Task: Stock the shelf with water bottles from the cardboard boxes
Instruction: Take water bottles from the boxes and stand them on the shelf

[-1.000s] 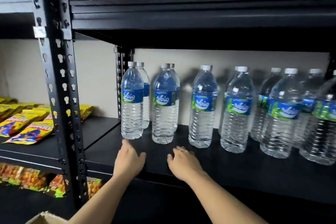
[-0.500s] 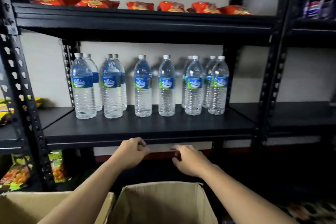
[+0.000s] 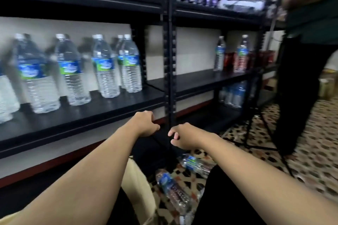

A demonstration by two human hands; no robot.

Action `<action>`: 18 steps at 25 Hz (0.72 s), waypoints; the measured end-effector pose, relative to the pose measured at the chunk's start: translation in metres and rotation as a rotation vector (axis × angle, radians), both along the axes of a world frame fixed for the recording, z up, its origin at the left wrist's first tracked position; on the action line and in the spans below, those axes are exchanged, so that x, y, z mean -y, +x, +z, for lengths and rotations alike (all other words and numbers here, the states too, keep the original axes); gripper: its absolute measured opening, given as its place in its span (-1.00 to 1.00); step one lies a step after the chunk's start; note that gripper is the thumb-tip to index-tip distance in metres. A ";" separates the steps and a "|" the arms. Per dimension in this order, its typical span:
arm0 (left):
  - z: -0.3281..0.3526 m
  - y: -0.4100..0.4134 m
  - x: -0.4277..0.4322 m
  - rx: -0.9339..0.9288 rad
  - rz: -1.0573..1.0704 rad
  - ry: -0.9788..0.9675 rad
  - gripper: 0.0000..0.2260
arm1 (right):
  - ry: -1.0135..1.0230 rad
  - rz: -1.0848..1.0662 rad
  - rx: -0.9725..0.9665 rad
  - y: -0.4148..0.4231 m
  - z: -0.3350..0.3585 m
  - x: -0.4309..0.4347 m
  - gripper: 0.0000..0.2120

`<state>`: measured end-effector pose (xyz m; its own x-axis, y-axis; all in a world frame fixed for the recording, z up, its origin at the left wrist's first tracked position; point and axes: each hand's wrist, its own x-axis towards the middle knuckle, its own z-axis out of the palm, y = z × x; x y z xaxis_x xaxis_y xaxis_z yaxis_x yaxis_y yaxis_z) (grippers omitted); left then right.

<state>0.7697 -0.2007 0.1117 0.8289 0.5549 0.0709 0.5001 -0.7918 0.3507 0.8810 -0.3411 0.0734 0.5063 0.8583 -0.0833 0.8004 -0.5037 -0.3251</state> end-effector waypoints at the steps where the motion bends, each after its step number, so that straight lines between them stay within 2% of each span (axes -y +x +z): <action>1: -0.006 0.017 0.015 -0.034 -0.041 0.000 -0.61 | 0.005 -0.055 0.002 0.008 0.001 0.021 -0.67; 5: -0.034 0.077 0.064 -0.100 -0.136 -0.084 -0.57 | -0.048 -0.244 0.067 0.045 -0.007 0.095 -0.68; 9: -0.095 0.116 0.075 -0.157 -0.067 -0.160 -0.54 | -0.090 -0.363 0.049 0.092 -0.043 0.119 -0.58; 12: -0.132 0.149 0.065 -0.219 0.030 -0.160 -0.50 | -0.140 -0.406 -0.021 0.130 -0.085 0.105 -0.51; 16: -0.171 0.189 0.053 -0.119 0.219 -0.310 -0.37 | -0.158 -0.452 -0.162 0.170 -0.133 0.072 -0.42; 18: -0.204 0.198 0.052 -0.055 0.365 -0.392 -0.38 | -0.163 -0.471 -0.244 0.190 -0.165 0.054 -0.37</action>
